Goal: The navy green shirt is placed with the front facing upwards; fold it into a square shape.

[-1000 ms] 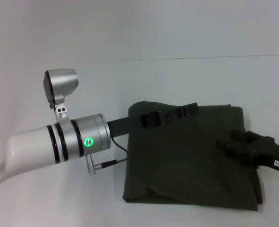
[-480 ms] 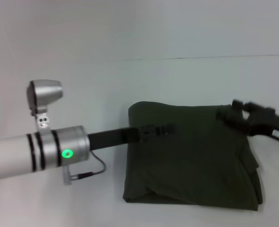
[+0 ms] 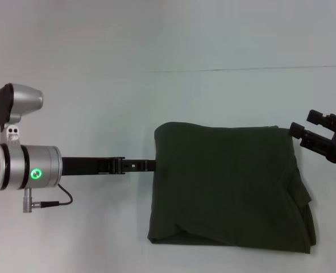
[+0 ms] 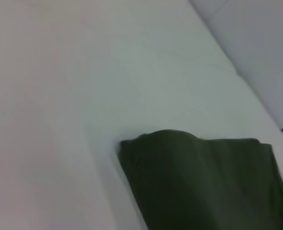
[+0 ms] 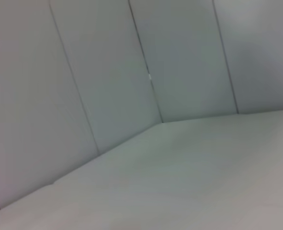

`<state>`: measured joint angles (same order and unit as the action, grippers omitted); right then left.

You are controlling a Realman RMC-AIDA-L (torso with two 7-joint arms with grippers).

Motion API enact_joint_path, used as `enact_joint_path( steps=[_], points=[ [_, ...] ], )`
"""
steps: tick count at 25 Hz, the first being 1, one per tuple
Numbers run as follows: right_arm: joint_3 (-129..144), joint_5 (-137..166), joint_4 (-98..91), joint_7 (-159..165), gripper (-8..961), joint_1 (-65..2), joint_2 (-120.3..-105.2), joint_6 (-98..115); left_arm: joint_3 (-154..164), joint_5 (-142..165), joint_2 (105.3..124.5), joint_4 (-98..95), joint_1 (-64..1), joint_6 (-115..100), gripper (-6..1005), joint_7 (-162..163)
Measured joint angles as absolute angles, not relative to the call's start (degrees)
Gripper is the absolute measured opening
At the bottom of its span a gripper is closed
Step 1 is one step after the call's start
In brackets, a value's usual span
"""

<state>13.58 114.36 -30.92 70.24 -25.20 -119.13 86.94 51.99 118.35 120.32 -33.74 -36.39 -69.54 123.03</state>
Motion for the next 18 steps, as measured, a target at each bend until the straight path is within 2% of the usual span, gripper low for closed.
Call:
enact_joint_path(
  steps=[18],
  points=[
    [13.7, 114.1, -30.9, 70.3, 778, -26.0, -119.45, 85.8, 54.7, 119.5, 121.45, -30.1, -38.8, -68.8, 920, 125.7]
  ],
)
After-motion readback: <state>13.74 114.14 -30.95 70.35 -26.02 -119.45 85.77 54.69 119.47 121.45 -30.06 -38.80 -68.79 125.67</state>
